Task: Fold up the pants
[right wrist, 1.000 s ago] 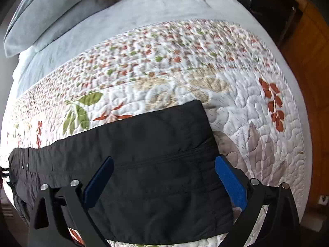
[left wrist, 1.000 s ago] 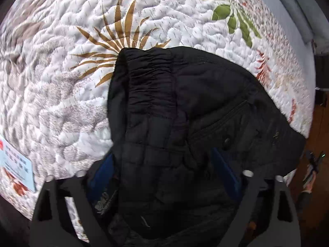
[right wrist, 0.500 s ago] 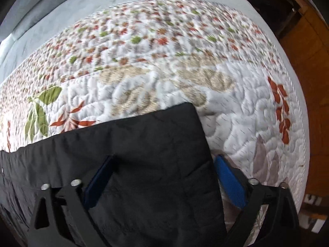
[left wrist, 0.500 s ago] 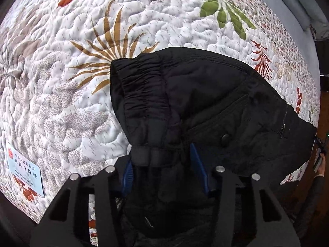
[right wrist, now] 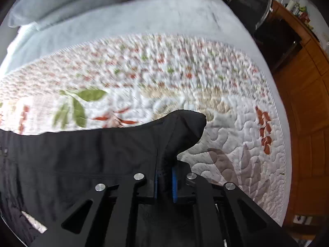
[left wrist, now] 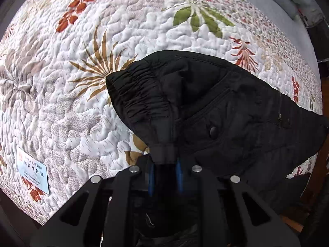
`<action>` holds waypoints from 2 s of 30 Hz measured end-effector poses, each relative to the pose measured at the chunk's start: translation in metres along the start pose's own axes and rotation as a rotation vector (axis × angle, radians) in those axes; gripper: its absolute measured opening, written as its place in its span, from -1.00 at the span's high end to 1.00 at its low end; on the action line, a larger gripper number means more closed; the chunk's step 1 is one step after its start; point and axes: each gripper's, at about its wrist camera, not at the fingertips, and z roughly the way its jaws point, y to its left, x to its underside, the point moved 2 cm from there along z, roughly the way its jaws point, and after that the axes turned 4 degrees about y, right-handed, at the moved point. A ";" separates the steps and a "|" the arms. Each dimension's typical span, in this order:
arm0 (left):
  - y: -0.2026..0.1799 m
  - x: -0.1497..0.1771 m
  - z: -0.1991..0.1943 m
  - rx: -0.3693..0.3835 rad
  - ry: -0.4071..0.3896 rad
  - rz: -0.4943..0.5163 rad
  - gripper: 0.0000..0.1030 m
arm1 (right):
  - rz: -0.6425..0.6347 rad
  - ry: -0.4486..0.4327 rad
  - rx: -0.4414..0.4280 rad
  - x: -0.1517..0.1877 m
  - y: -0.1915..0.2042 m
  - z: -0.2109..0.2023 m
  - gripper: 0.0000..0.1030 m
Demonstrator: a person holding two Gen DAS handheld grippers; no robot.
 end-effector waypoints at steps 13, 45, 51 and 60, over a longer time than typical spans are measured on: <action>-0.023 0.063 -0.056 0.112 -0.297 0.191 0.76 | -0.060 -0.188 -0.141 0.075 0.013 -0.097 0.82; 0.085 0.292 -0.025 0.403 -0.490 0.152 0.54 | 0.423 -0.351 -0.319 0.427 -0.087 -0.106 0.83; 0.110 0.322 -0.021 0.295 -0.450 0.069 -0.44 | 0.506 -0.280 -0.327 0.456 -0.090 -0.073 0.72; 0.159 0.390 -0.022 0.293 -0.452 -0.086 -0.62 | 0.519 -0.215 -0.213 0.482 -0.086 -0.078 0.01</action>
